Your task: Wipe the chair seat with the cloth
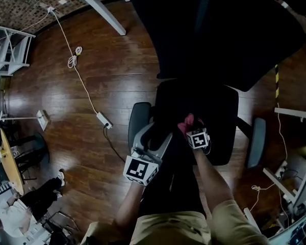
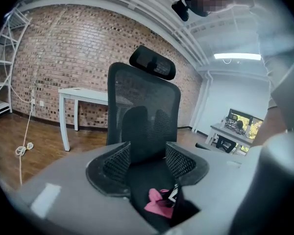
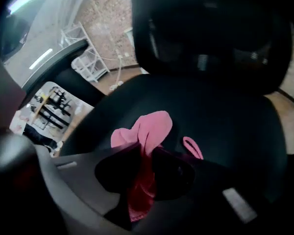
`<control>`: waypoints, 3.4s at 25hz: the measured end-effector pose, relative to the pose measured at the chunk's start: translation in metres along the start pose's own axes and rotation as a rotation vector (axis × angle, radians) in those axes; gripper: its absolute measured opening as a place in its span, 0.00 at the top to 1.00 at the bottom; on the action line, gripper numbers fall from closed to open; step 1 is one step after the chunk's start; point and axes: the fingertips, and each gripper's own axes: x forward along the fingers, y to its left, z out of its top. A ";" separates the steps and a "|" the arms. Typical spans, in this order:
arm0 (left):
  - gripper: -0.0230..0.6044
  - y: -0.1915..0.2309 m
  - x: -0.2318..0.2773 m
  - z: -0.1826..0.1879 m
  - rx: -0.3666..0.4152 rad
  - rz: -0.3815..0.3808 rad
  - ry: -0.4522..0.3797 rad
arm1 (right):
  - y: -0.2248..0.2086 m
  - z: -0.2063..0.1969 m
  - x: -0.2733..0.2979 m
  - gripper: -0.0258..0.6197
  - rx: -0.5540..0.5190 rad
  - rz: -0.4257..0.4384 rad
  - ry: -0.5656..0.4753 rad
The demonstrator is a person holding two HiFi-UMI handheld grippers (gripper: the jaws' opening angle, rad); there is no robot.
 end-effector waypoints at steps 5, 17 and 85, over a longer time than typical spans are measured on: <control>0.64 -0.019 0.017 -0.004 -0.030 -0.036 -0.022 | -0.176 -0.081 -0.090 0.84 0.086 -0.364 0.088; 0.64 0.008 -0.005 -0.002 -0.017 0.054 -0.006 | 0.029 0.024 -0.029 0.84 0.155 0.178 -0.247; 0.64 0.004 -0.065 0.010 0.079 0.087 -0.026 | 0.225 -0.016 -0.003 0.84 0.118 0.410 -0.134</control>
